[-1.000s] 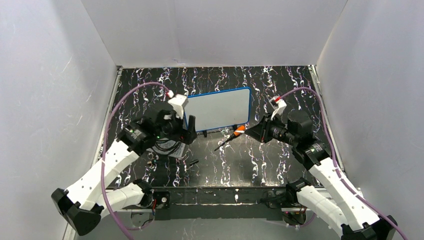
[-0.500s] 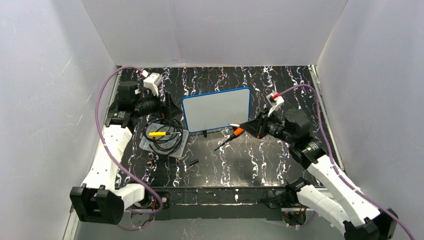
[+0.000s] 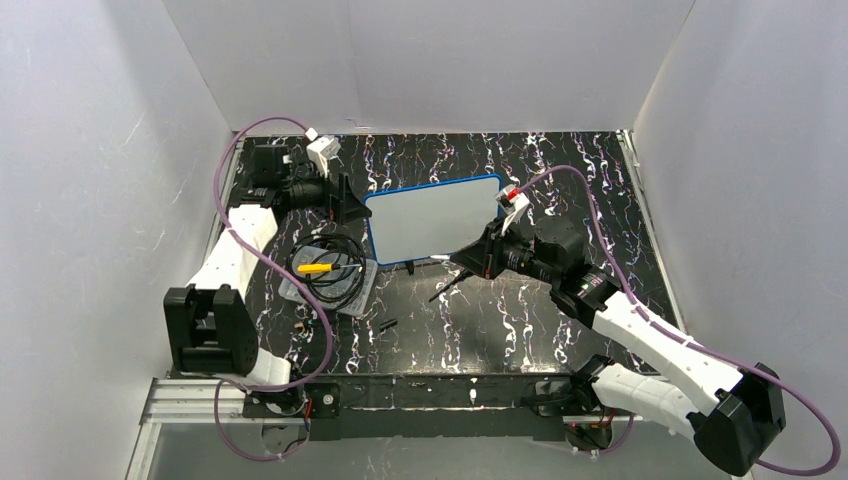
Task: Write a sentence on the whiteboard
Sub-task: Adjust the whiteboard at the center of the board.
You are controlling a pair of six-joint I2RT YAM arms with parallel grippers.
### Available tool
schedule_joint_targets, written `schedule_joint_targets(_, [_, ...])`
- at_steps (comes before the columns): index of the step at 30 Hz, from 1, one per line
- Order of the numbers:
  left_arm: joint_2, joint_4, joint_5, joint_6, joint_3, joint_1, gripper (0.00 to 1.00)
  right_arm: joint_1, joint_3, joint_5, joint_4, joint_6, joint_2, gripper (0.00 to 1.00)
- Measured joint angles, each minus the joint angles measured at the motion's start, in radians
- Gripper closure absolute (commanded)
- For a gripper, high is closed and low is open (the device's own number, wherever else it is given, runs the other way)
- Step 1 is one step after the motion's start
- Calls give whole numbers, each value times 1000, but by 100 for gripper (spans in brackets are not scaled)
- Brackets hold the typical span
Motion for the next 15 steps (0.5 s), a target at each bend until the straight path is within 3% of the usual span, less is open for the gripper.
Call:
schedule_joint_targets(10, [84, -1, 75, 46, 56, 0, 24, 6, 0, -8, 26, 0, -3, 99])
schedule_joint_targets(15, [132, 0, 115, 38, 74, 0, 40, 7, 0, -15, 26, -1, -3, 99])
